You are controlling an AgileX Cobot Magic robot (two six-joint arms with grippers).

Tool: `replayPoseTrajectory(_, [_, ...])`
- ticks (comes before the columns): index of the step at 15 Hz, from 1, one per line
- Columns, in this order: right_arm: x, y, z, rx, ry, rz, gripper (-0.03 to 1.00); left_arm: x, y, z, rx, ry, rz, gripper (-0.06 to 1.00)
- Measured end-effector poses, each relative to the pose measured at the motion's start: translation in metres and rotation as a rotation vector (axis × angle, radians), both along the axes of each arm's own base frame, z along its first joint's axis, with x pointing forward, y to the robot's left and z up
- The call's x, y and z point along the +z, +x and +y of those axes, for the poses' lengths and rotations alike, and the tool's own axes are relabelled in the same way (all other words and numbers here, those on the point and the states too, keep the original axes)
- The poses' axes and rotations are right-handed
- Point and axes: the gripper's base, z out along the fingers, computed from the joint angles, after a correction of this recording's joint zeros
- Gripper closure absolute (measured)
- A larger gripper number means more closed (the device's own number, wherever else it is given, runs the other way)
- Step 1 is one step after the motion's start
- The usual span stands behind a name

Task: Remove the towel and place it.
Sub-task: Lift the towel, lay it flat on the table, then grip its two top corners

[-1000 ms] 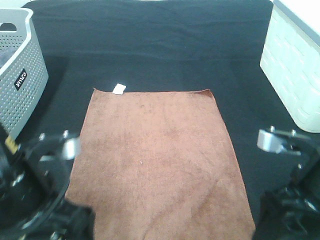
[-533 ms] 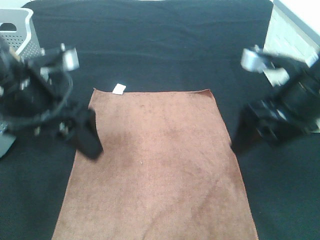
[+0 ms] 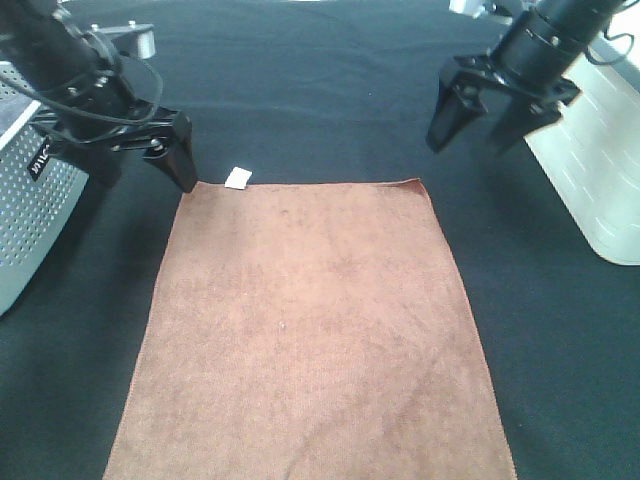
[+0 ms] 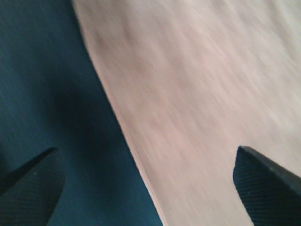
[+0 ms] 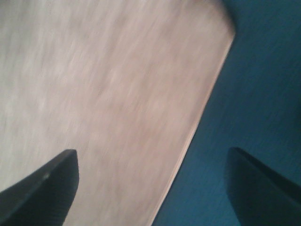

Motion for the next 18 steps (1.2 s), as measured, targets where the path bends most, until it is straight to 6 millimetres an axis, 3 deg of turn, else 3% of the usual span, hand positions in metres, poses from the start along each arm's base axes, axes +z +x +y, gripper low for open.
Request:
replayPoseTrajectory(1, [-0.007, 0.014, 0.002, 0.0, 0.012, 0.007, 0.16, -0.016, 0.023, 0.005, 0.031, 0.0, -0.022, 0.05])
replayPoseTrajectory(4, [-0.041, 0.056, 0.013, 0.005, 0.05, 0.047, 0.16, -0.052, 0.061, 0.004, 0.048, 0.004, -0.043, 0.05])
replayPoseTrajectory(8, [-0.077, 0.073, 0.012, -0.073, 0.005, 0.104, 0.16, -0.072, 0.083, -0.001, 0.044, 0.003, -0.047, 0.05])
replayPoseTrajectory(11, [-0.103, 0.079, 0.012, -0.1, -0.025, 0.101, 0.16, -0.078, 0.086, -0.002, 0.052, -0.006, -0.039, 0.05])
replayPoseTrajectory(14, [-0.124, 0.078, 0.026, -0.076, -0.054, 0.097, 0.16, -0.085, 0.086, -0.002, 0.06, -0.002, -0.023, 0.05])
replayPoseTrajectory(18, [-0.125, 0.08, 0.023, -0.082, -0.105, 0.073, 0.16, -0.099, 0.087, -0.001, 0.057, 0.01, 0.008, 0.05])
